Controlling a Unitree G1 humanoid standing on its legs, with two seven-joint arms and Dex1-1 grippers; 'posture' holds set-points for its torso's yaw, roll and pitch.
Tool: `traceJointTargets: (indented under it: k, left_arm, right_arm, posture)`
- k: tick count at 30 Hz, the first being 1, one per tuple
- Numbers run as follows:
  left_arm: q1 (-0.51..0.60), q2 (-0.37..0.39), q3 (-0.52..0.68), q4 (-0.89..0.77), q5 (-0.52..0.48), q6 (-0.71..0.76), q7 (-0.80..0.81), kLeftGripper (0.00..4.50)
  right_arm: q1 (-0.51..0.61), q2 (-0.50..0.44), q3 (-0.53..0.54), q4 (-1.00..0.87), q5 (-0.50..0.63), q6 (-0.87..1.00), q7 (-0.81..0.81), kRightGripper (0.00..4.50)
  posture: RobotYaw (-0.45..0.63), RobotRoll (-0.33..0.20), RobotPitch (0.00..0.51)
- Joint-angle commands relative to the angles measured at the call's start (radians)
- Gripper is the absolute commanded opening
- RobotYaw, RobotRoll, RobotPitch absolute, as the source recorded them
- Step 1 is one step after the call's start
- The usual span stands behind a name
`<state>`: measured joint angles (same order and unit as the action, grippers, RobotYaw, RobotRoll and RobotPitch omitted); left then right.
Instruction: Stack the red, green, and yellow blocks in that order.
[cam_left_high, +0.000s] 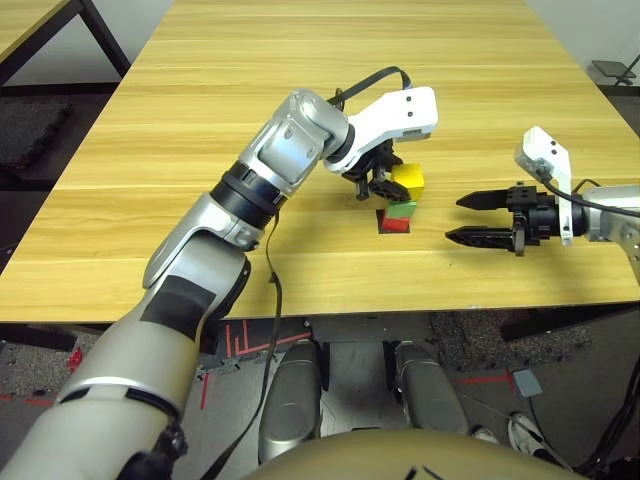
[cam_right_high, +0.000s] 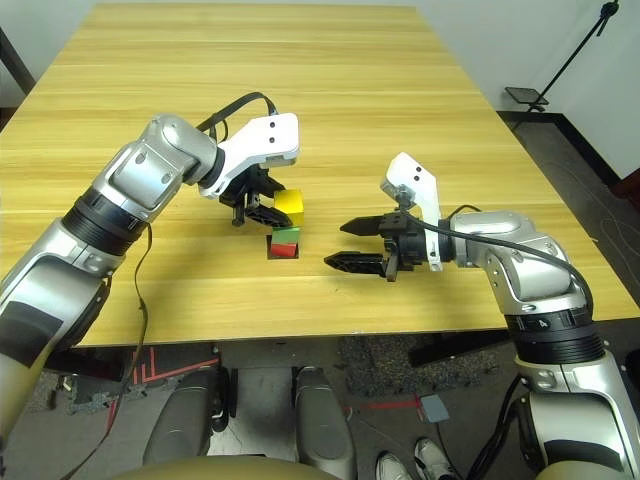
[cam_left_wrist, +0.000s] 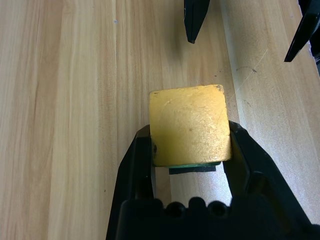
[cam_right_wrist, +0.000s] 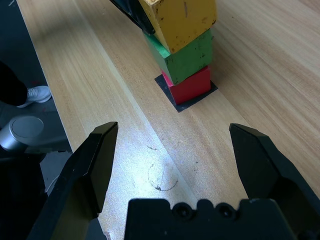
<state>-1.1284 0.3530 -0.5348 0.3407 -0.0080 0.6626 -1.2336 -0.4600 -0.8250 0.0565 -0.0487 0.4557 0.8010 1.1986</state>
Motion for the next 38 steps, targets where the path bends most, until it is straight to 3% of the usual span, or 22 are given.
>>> traceJointTargets:
  k: [1,2,9,10,13,19,22,24,29,34,38]
  left_arm:
    - [0.020,0.008,-0.017,-0.004,0.016,-0.004,-0.013,1.99]
    - [0.023,0.008,-0.016,-0.006,0.016,0.000,-0.011,1.99]
    - [0.046,-0.008,0.037,-0.074,-0.027,0.087,0.017,4.29]
    - [0.051,-0.013,0.063,-0.101,-0.041,0.116,0.039,4.45]
    - [0.086,-0.027,0.167,-0.211,-0.098,0.196,0.112,4.45]
    - [0.236,-0.115,0.498,-0.528,-0.225,0.469,0.380,4.45]
    - [0.335,-0.207,0.675,-0.636,-0.231,0.438,0.580,4.45]
    - [0.426,-0.263,0.762,-0.664,-0.199,0.323,0.719,4.45]
    - [0.669,-0.296,0.811,-0.619,-0.088,-0.067,0.946,4.45]
    - [0.817,-0.267,0.819,-0.491,-0.026,-0.397,1.040,4.45]
    - [0.875,-0.236,0.820,-0.388,0.010,-0.581,1.109,4.45]
  right_arm:
    - [-0.005,0.000,-0.006,-0.005,0.017,0.004,-0.003,4.50]
    - [-0.006,0.000,-0.006,-0.004,0.017,0.003,-0.003,4.50]
    - [-0.011,0.005,-0.036,0.037,0.014,-0.024,-0.008,4.50]
    - [-0.018,0.005,-0.047,0.055,0.010,-0.035,-0.015,4.50]
    - [-0.048,0.016,-0.100,0.115,0.012,-0.066,-0.049,4.50]
    - [-0.105,0.054,-0.280,0.232,0.046,-0.070,-0.202,4.50]
    - [-0.142,0.090,-0.352,0.340,0.023,-0.167,-0.306,4.50]
    - [-0.161,0.122,-0.381,0.452,-0.016,-0.297,-0.383,4.50]
    - [-0.209,0.167,-0.411,0.753,-0.103,-0.612,-0.522,4.50]
    - [-0.250,0.180,-0.443,1.001,-0.114,-0.818,-0.578,4.50]
    - [-0.262,0.165,-0.448,1.142,-0.134,-0.953,-0.578,4.50]
  posture:
    - [0.08,-0.046,0.122]
    - [0.08,-0.047,0.123]
    - [0.10,-0.058,0.112]
    - [0.11,-0.063,0.108]
    - [0.12,-0.071,0.099]
    - [0.13,-0.095,0.086]
    - [0.14,-0.102,0.090]
    - [0.14,-0.110,0.094]
    - [0.12,-0.132,0.101]
    - [0.13,-0.145,0.103]
    - [0.13,-0.152,0.101]
